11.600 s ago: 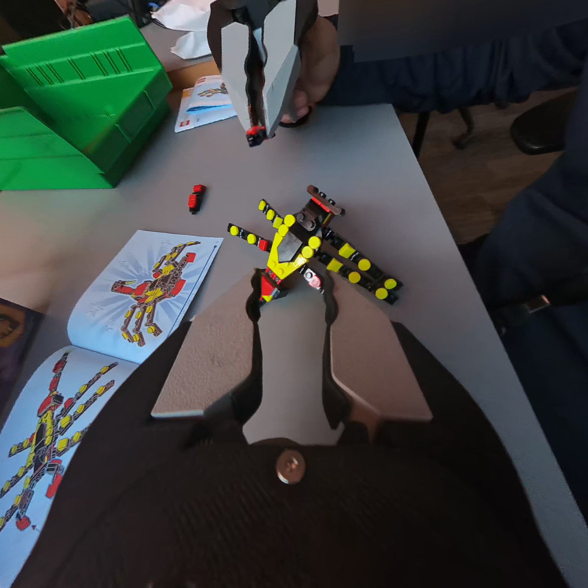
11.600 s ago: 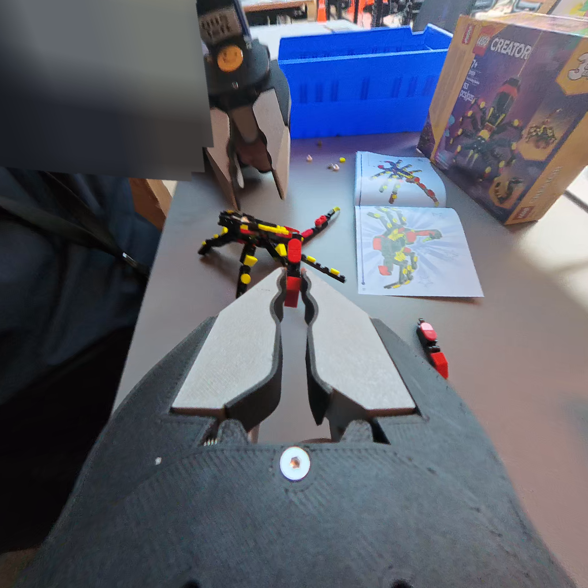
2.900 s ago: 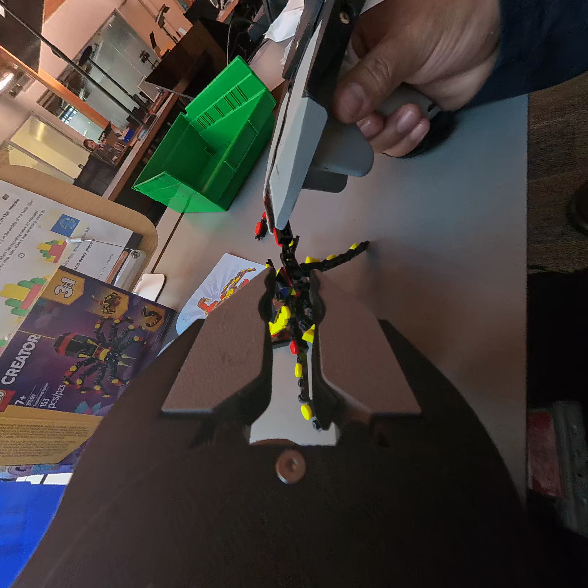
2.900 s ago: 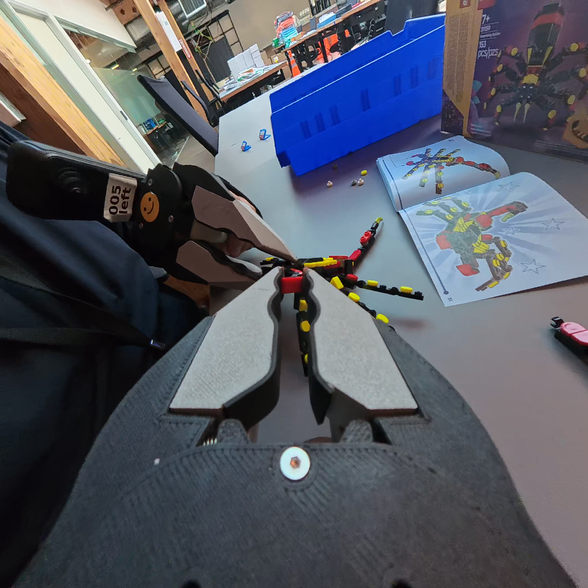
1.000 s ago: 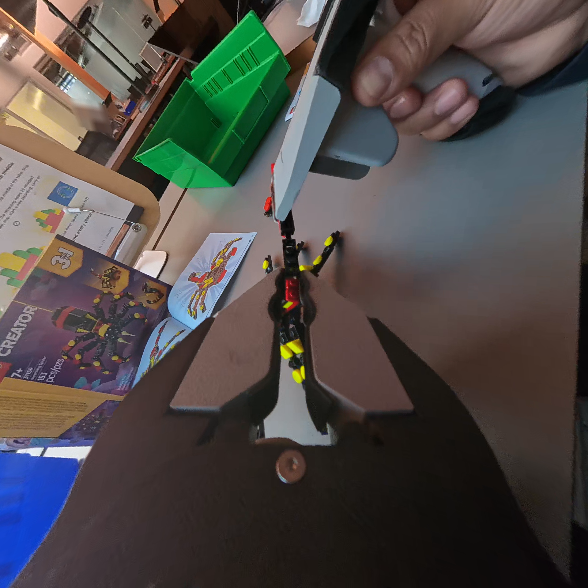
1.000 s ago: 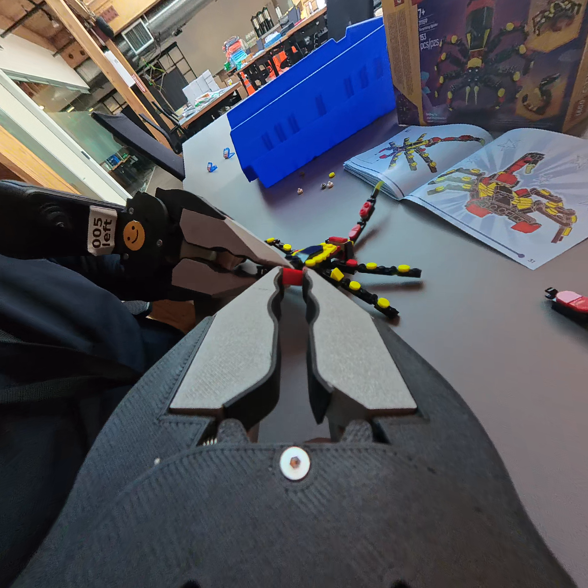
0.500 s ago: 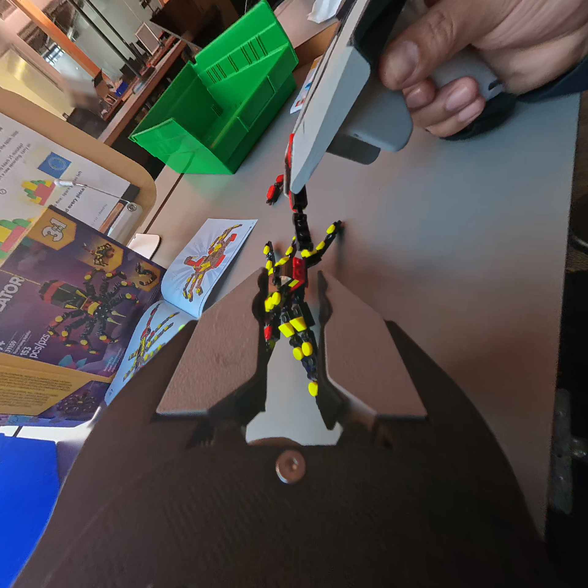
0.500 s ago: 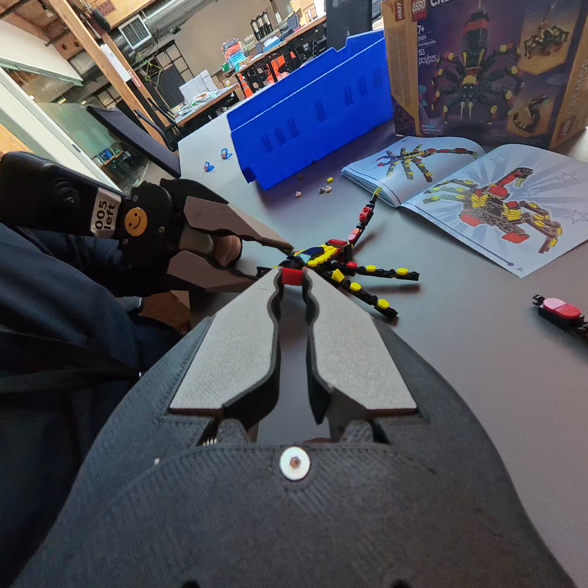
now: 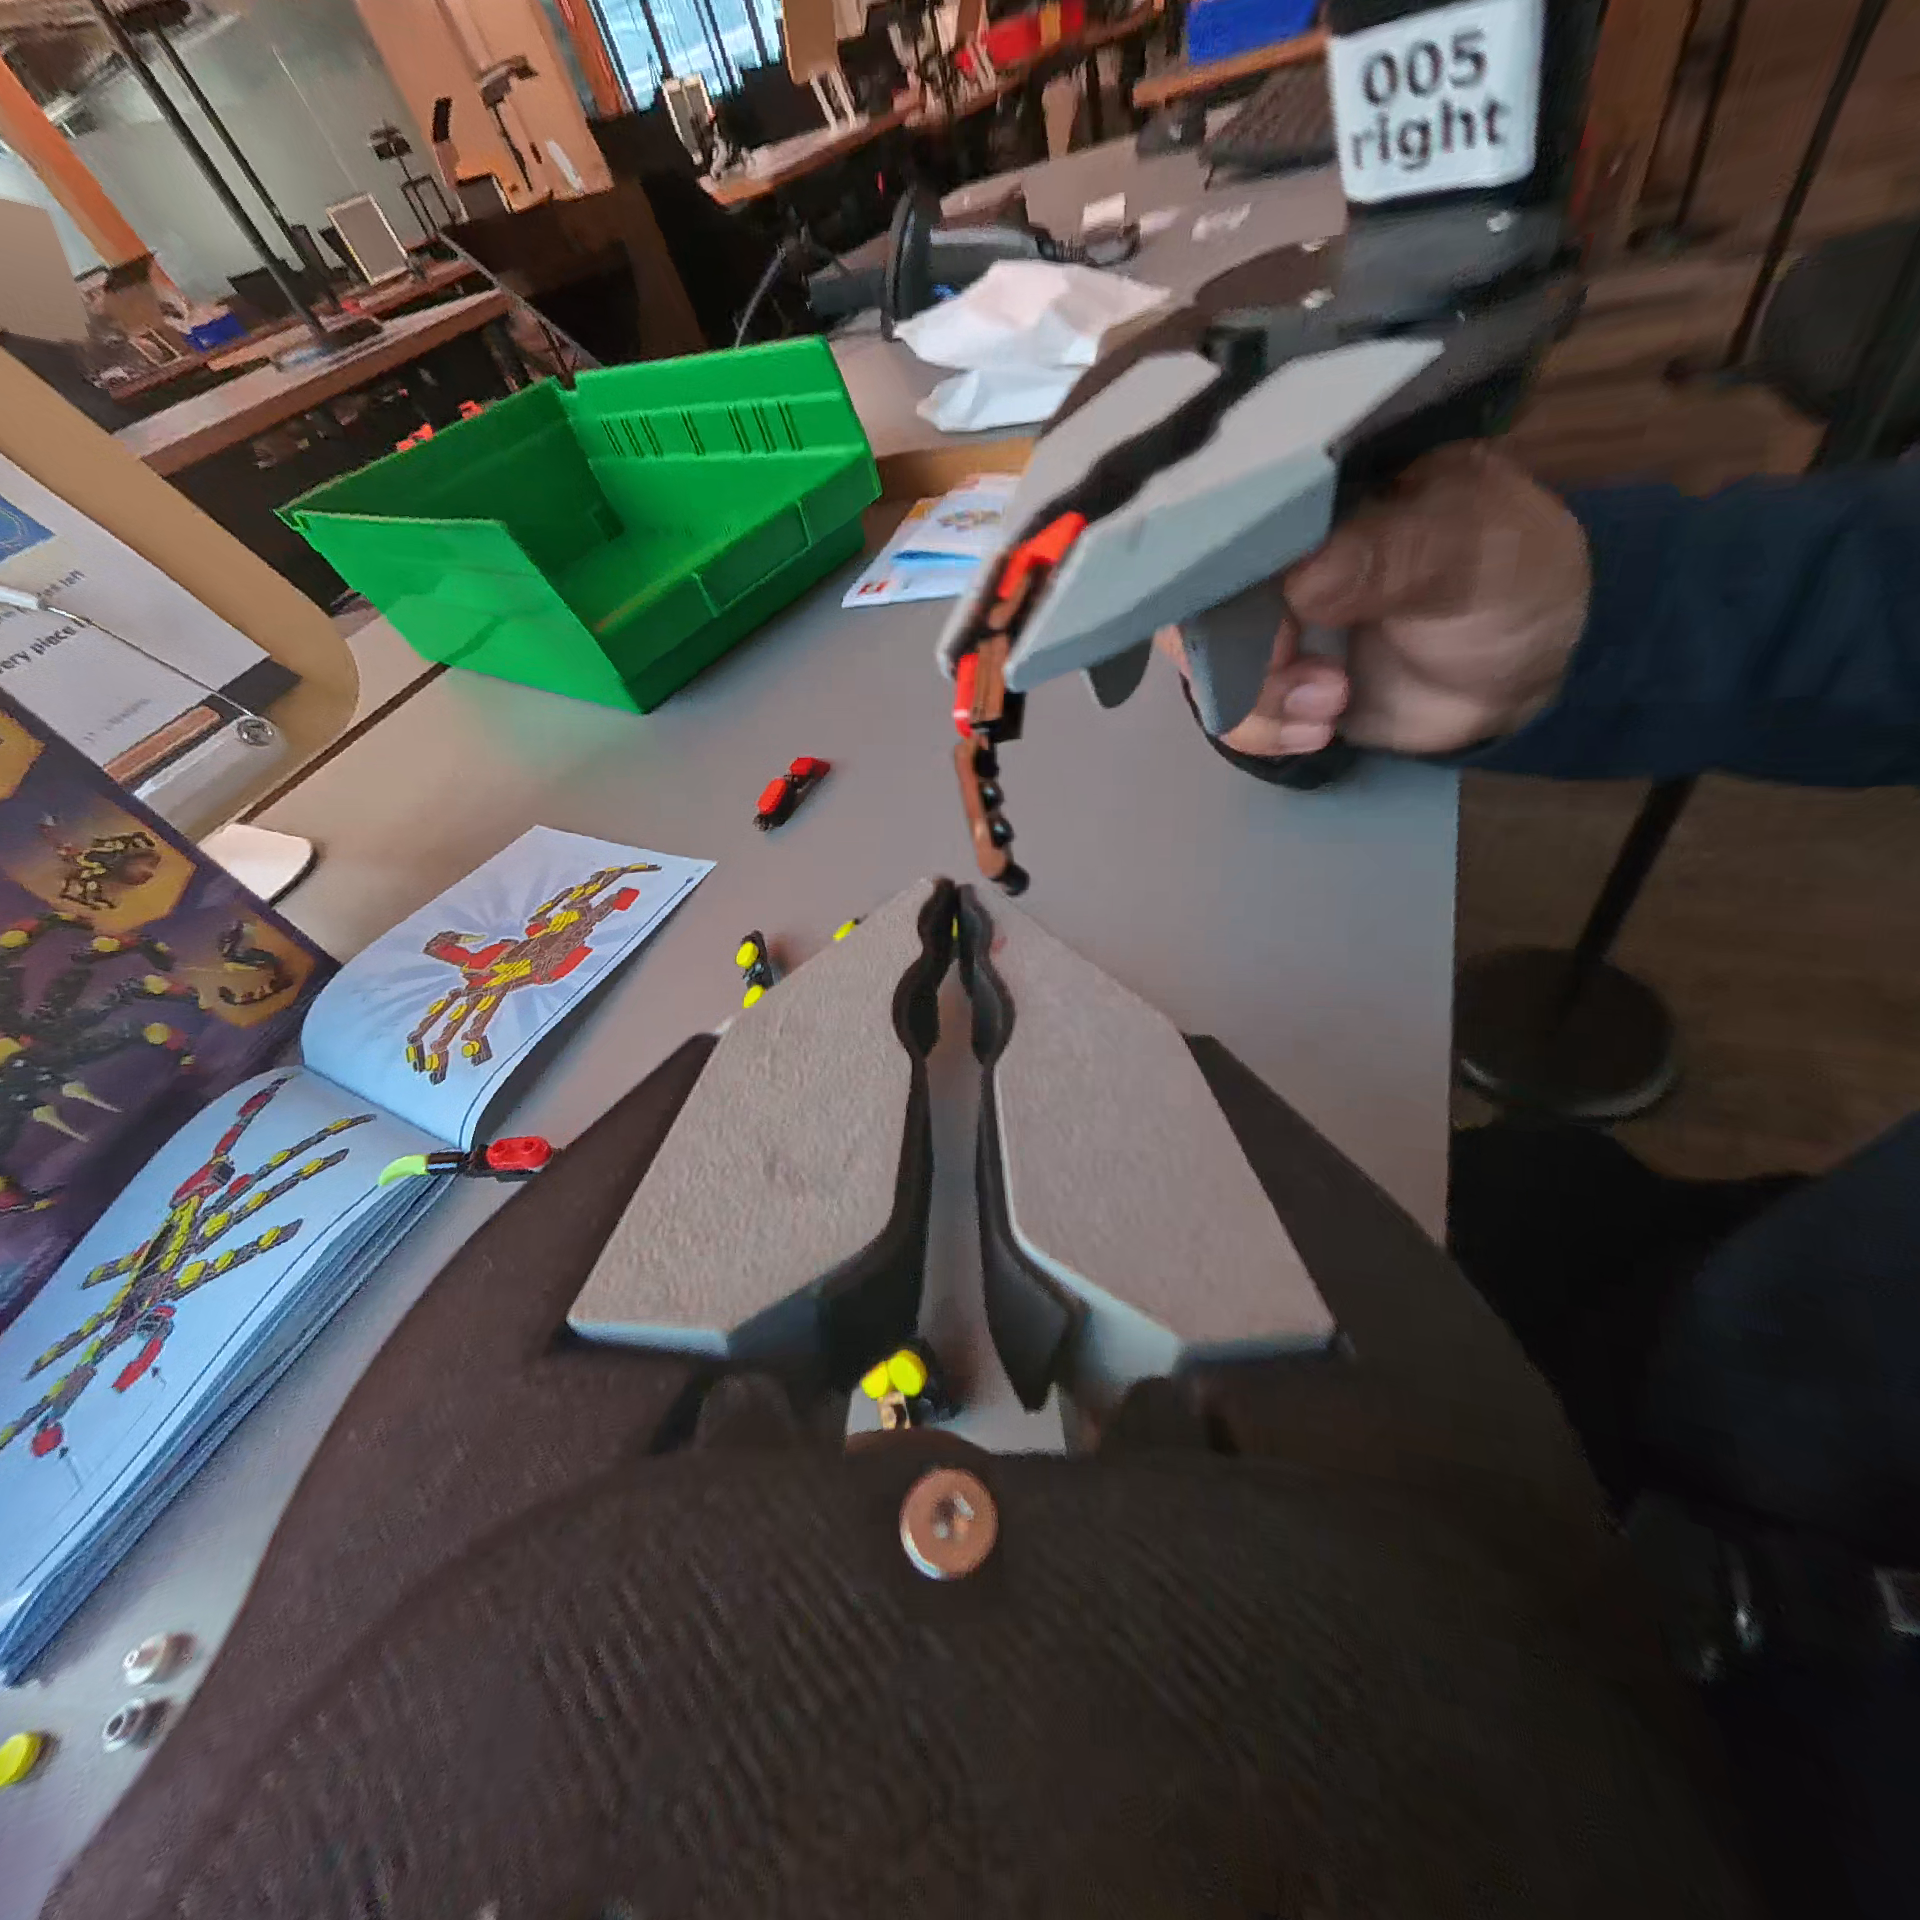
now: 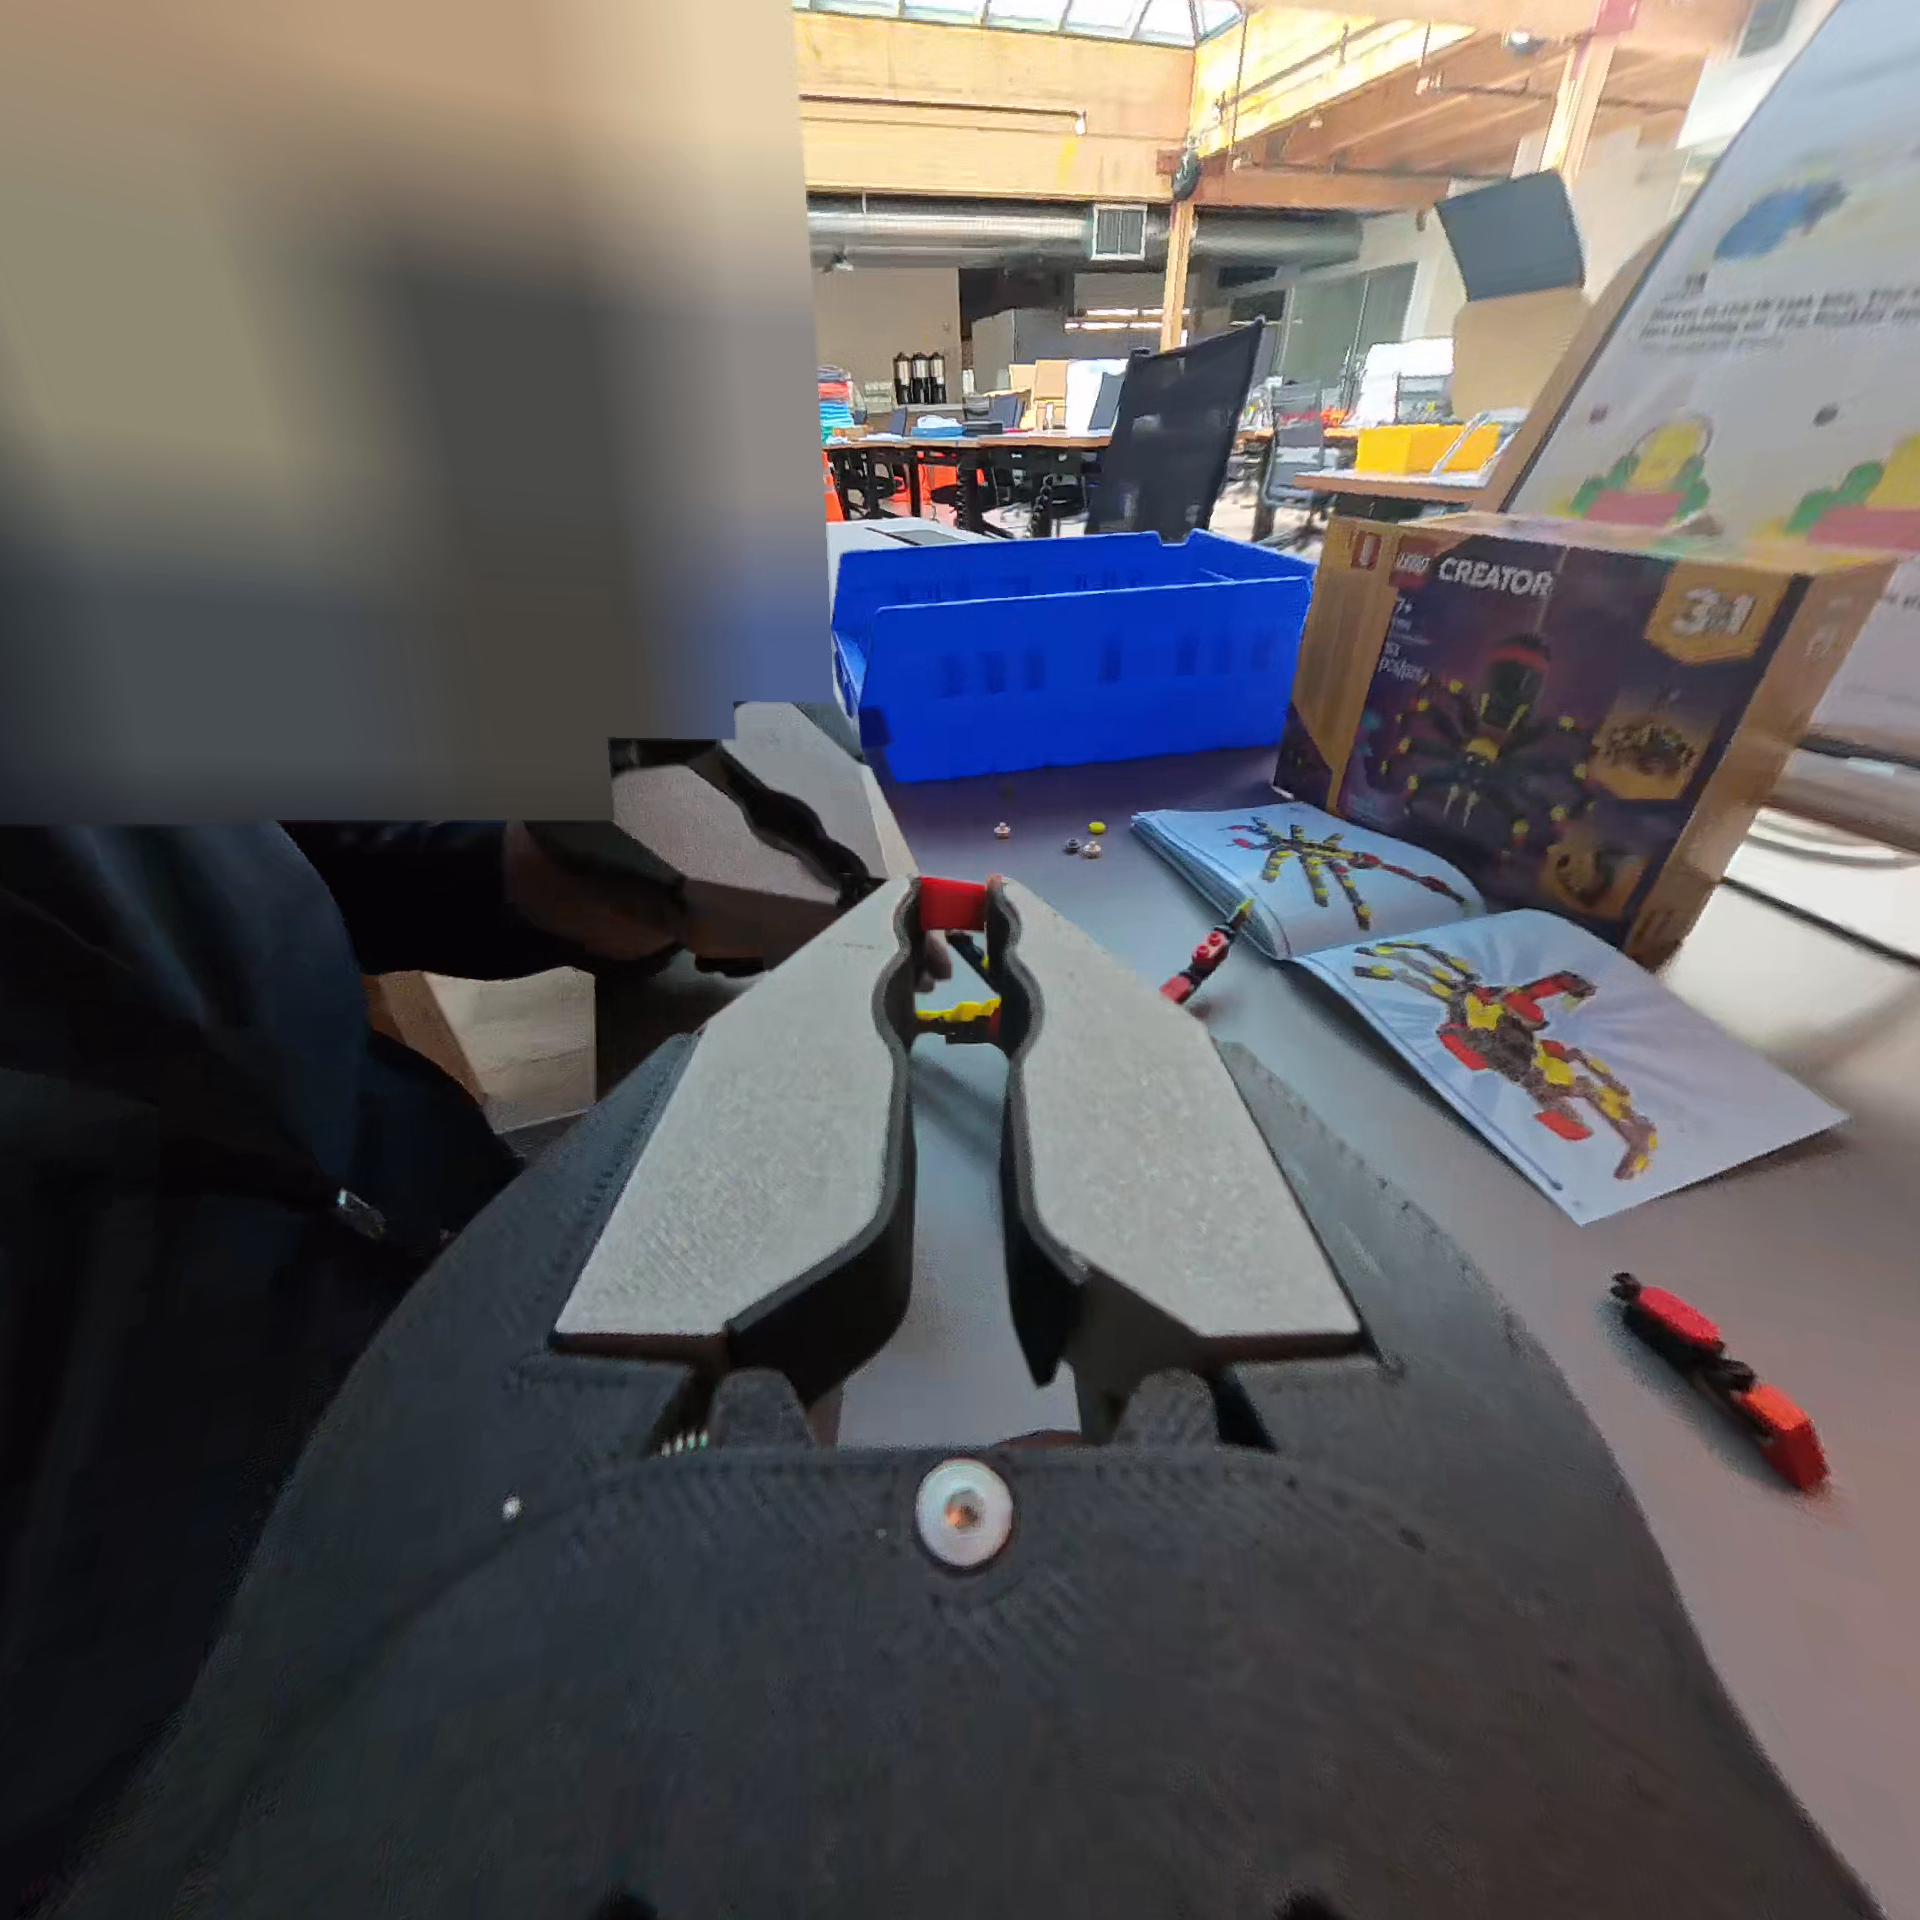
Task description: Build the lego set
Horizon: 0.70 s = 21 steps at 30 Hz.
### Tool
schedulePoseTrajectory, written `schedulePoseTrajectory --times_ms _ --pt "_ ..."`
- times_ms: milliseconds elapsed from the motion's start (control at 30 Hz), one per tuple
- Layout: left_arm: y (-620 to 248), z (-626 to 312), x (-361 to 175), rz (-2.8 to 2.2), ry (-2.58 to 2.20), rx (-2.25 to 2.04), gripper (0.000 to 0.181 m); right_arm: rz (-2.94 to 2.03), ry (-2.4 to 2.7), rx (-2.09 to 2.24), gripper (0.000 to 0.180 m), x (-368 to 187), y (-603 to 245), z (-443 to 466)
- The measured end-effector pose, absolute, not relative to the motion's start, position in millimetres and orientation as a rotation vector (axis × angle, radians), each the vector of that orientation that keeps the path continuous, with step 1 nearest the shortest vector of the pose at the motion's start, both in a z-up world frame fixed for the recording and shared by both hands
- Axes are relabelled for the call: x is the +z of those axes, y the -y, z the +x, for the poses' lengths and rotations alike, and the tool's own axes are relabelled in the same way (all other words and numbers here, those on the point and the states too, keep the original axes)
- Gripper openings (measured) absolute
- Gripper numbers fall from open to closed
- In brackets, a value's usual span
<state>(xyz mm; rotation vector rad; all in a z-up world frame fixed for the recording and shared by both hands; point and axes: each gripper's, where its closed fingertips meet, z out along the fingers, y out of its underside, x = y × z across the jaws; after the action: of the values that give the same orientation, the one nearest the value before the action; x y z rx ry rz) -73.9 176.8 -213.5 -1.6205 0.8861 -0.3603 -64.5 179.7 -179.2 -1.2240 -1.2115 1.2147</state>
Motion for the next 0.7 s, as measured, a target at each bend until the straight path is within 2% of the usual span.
schedulePoseTrajectory --times_ms 100,167,233,333,533,700 --pt "-172 -72 -212 -1.622 -0.888 -0.423 0.000 -1.111 1.231 1.050 0.008 -174 -174 -60" --pt "-167 -69 -215 -1.650 -0.889 -0.490 0.017 -1.013 1.222 0.930 0.008 -165 -171 -57" --pt "-162 -66 -212 -1.648 -0.872 -0.560 0.022 -0.956 1.245 0.839 0.008 -164 -166 -59" --pt "-160 -69 -198 -1.581 -0.854 -0.543 0.003 -0.918 1.281 0.768 0.008 -170 -160 -64" --pt "-164 -74 -203 -1.529 -0.945 -0.303 0.002 -0.875 1.324 0.700 0.009 -177 -159 -66" --pt "-168 -75 -209 -1.450 -1.058 -0.044 0.002 -0.929 1.386 0.649 0.033 -189 -166 -67"
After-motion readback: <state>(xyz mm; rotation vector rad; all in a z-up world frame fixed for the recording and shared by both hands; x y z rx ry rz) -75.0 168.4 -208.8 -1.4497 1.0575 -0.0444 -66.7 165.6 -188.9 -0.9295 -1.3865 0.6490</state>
